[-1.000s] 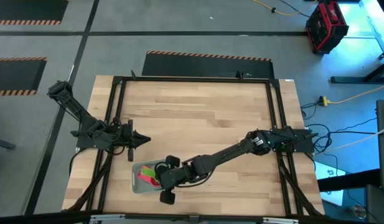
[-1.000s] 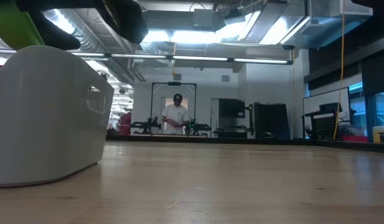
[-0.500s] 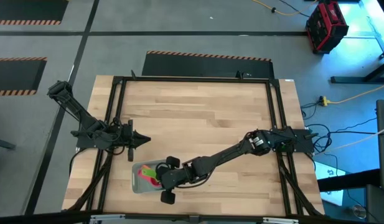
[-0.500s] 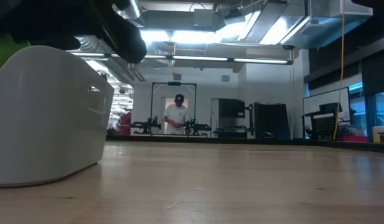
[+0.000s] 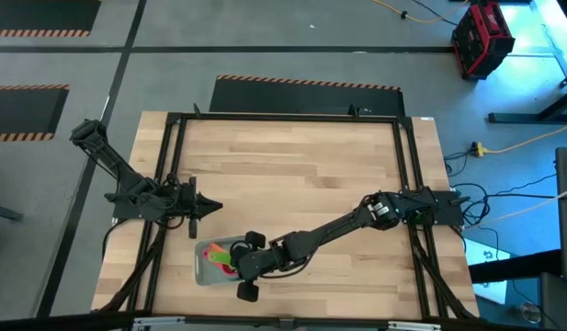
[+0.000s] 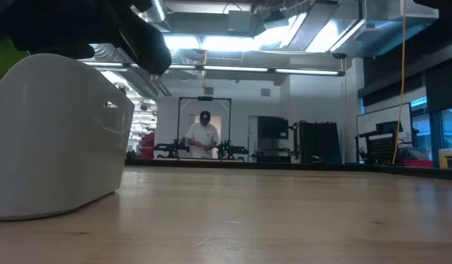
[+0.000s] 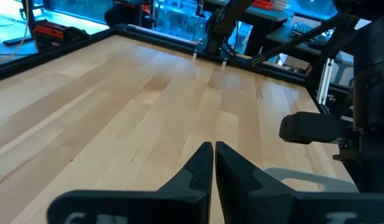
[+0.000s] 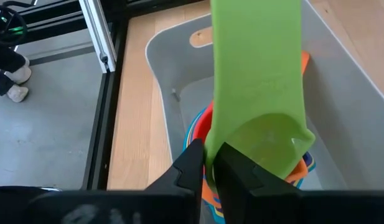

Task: Nest measuring cups in basket
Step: Stack the green measuring cup on top of the pink measuring cup in the gray bin, then return to Home Position

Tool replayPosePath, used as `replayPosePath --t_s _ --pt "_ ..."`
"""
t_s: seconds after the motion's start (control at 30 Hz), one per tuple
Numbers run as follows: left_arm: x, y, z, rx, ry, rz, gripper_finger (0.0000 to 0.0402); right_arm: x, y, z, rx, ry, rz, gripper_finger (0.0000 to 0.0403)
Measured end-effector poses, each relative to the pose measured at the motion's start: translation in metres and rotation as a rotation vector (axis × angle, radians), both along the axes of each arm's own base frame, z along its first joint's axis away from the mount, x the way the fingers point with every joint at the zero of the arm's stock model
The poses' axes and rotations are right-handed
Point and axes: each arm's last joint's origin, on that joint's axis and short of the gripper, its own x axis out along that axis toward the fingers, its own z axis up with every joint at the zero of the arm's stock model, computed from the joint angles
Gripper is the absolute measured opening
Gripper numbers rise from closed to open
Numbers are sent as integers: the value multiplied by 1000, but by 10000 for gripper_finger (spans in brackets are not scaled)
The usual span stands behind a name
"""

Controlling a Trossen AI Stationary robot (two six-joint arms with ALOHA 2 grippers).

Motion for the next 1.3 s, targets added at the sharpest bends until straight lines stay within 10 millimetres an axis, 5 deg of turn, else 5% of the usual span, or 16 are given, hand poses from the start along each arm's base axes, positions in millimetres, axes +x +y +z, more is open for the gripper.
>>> replayPosePath --t_s 0.67,1.3 --pt "0 0 0 0 0 0 11 2 -3 0 40 15 34 48" --pt "0 0 0 -1 0 0 11 2 -4 0 15 -3 1 180"
